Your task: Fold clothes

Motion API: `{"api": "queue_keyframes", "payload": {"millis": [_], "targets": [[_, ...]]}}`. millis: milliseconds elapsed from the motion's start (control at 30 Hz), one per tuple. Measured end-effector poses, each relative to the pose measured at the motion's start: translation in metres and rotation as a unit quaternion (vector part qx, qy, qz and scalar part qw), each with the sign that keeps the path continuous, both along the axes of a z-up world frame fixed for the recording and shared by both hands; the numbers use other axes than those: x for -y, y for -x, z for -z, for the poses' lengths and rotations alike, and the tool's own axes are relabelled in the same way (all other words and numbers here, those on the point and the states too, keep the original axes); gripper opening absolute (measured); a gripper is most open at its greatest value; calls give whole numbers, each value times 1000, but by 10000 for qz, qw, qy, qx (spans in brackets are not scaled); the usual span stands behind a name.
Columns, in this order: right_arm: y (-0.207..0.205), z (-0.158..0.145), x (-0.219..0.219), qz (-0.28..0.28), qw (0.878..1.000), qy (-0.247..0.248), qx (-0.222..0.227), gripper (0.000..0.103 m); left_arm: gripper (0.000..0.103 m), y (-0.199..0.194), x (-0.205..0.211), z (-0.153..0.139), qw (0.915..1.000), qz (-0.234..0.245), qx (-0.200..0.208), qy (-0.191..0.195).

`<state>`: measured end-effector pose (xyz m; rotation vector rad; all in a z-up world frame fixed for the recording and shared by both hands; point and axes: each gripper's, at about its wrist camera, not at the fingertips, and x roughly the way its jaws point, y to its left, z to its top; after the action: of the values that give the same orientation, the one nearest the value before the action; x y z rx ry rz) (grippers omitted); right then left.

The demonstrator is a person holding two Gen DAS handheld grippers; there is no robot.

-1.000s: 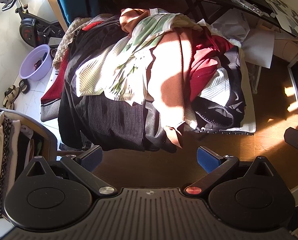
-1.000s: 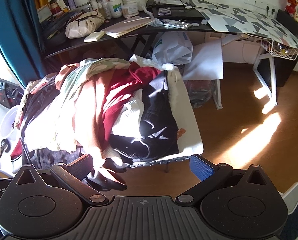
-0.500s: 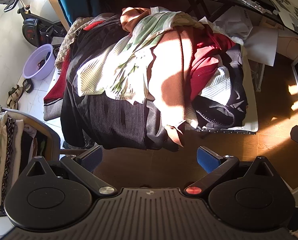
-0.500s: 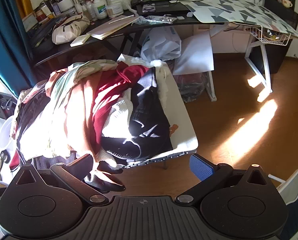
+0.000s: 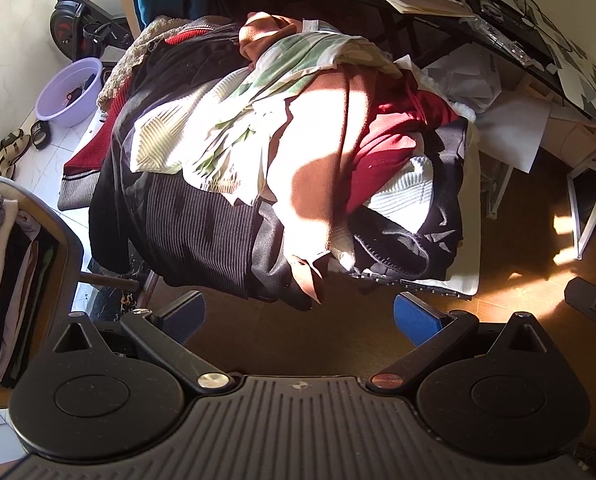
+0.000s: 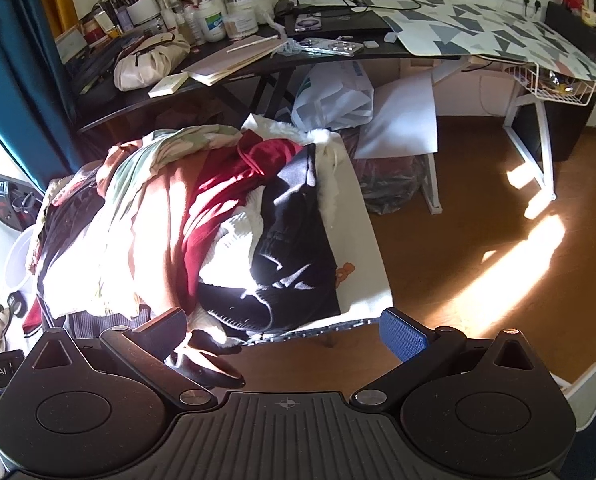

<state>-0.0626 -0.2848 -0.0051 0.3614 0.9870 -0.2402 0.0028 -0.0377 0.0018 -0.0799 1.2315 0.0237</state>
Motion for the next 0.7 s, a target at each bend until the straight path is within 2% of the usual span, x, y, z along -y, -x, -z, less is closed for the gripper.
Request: {"api": "queue_keyframes", "payload": {"millis": [133, 300, 467, 700], "targets": [[-6, 7, 14, -129, 9999, 2, -73, 102, 102, 6, 17, 6, 9999, -74, -28, -135], [-13, 21, 26, -189, 9995, -148, -186, 102, 102, 10, 28, 16, 9989, -203, -287, -313], [-15, 31, 36, -197, 9992, -234, -259, 102, 102, 5, 37, 14, 9987, -188, -229, -407], [-24, 28, 42, -171, 9993, -330, -31, 102, 102, -7, 27, 15, 9983, -297, -239, -444]]}}
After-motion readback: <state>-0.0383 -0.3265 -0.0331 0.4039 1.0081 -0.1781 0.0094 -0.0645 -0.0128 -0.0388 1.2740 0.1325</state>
